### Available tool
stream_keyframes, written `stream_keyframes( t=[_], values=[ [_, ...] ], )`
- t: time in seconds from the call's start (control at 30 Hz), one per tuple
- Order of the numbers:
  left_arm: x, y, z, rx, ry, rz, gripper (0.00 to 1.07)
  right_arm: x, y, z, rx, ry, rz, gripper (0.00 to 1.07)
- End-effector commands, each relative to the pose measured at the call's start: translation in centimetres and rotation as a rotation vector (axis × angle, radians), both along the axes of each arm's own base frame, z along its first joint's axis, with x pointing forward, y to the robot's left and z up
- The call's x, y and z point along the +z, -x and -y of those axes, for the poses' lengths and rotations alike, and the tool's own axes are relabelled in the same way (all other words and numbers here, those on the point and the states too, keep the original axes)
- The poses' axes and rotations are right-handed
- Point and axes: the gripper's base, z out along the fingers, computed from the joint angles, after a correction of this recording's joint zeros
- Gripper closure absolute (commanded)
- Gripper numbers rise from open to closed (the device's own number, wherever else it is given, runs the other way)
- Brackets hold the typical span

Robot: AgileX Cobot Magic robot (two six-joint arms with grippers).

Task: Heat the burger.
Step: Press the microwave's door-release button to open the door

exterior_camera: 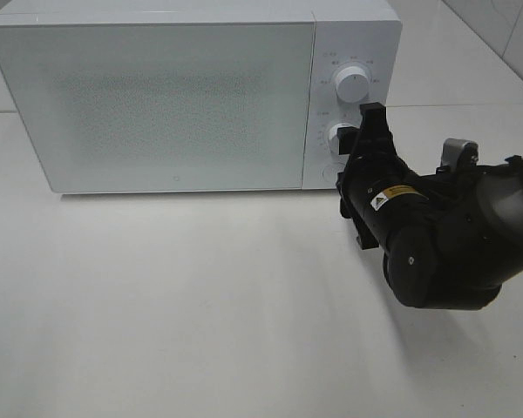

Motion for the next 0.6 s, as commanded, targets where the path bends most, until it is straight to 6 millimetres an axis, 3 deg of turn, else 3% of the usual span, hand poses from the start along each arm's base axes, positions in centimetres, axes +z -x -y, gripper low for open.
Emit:
stream_keyframes(
  t=[0.03, 0.3, 0.4, 0.6],
  values=[
    [-0.1, 0.3, 0.1, 0.002, 0.003, 0.024, 0.07, 0.8, 0.5, 0.0, 0.048, 0.062, 0.022, 0.49],
    [-0.1, 0.3, 0.1, 0.002, 0.003, 0.024, 0.07, 3.3, 2.5, 0.9, 0.15, 0.236, 0.061, 0.46],
    [-0.1, 0.3, 0.1, 0.002, 0.003, 0.024, 0.07, 3.4, 2.6, 0.9, 0.162, 0.261, 0.055, 0.45],
    [-0.1, 0.3, 0.1, 0.002, 0.003, 0.024, 0.07, 4.5, 3.8, 1.1, 0.29, 0.457, -0.019, 0.31]
  ],
)
